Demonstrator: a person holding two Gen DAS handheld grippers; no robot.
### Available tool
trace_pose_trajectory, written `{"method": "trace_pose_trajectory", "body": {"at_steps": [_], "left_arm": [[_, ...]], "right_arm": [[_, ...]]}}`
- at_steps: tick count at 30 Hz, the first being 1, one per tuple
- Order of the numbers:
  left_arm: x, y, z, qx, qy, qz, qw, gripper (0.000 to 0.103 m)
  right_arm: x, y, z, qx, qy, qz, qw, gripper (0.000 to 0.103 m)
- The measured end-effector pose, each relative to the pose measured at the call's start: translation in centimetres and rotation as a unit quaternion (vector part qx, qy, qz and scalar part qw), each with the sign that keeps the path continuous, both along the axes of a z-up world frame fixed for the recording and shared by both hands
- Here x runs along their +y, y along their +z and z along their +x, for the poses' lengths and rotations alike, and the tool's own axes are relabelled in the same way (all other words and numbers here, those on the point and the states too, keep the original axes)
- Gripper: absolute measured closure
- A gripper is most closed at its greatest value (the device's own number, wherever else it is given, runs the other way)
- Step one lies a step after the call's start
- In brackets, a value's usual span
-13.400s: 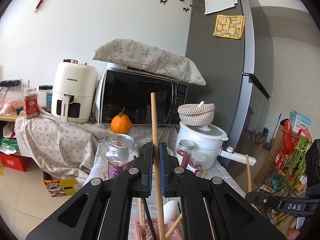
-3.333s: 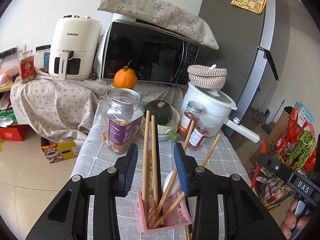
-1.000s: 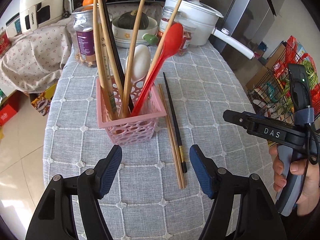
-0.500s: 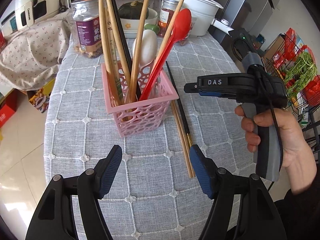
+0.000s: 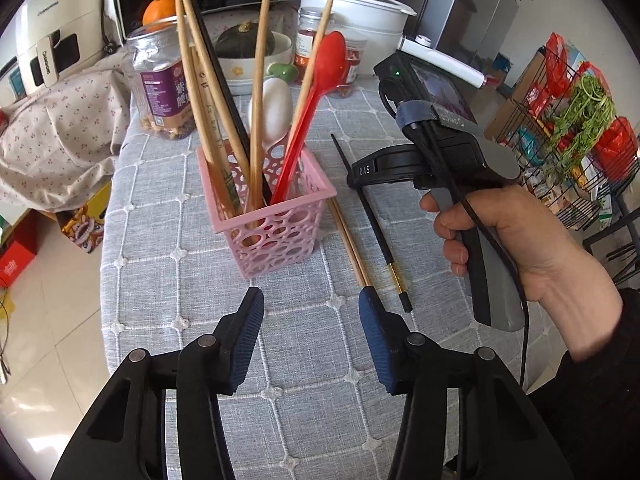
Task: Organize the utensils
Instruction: 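Grasp the black chopstick on the table with the right tool, then grasp the last wooden chopstick with the left tool while the right tool holds the black chopstick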
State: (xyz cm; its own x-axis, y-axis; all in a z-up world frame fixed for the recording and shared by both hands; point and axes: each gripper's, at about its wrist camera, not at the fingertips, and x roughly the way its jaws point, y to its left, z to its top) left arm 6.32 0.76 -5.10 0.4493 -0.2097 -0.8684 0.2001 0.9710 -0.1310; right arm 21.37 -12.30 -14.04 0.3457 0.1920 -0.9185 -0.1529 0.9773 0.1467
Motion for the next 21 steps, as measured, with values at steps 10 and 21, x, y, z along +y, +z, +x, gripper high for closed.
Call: {"method": "trace_pose_trajectory", "body": {"at_steps": [10, 21], "left_arm": [[-9.5, 0.0, 2.3, -0.009, -0.037, 0.038, 0.9985, 0.062], [-15.7, -6.0, 12.3, -0.014, 0.146, 0.147, 0.9781, 0.062]], "right_arm": [[-9.8, 3.7, -3.8, -0.015, -0.035, 0.037, 0.999, 0.099], [-18.3, 5.4, -6.7, -0.022, -0.076, 0.089, 0.993, 0.098]]}}
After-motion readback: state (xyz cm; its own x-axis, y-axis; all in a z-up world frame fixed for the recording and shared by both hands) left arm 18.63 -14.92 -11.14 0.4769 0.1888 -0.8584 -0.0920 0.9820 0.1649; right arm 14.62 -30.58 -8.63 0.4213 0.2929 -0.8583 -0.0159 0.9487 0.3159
